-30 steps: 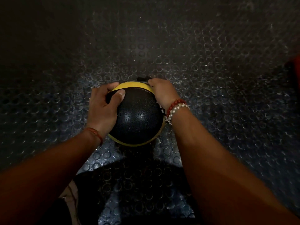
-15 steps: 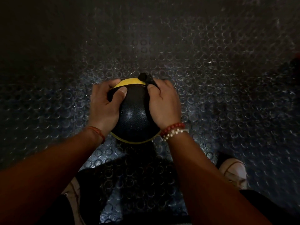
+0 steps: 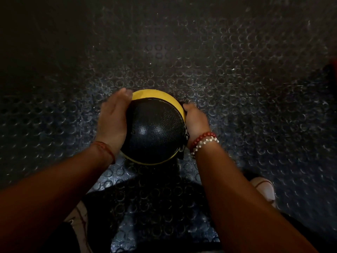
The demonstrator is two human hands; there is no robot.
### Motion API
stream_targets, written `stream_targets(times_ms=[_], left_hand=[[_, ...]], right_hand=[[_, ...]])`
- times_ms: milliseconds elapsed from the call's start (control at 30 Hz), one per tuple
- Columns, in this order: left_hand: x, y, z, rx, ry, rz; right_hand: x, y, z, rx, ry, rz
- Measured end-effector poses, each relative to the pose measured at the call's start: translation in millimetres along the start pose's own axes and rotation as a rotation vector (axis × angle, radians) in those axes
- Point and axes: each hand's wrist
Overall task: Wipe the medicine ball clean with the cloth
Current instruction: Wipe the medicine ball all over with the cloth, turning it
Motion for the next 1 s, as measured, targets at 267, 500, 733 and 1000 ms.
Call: stream_targets(times_ms=[267, 500, 733, 1000], left_hand=[[11, 17, -11, 0.055, 0.106, 0.158], [0, 1, -7, 0.185, 0.113, 0.224], [-8, -9, -8, 0.174, 0.068, 0.221], [-13, -10, -7, 0.171, 0.064, 0.242]], right_hand=[[-13, -11, 12, 0.36, 0.004, -0.25], [-13, 7, 13, 0.209, 0.027, -0.381], [-26, -4, 28, -0.312, 0.134, -0.81], [-6, -36, 17, -0.388, -0.086, -0.542]])
Point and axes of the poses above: each hand's wrist, its own x-axis towards the middle knuckle, its own z-axis out of the palm, y = z × x, and after that the axes turned 1 degree about z, right-handed
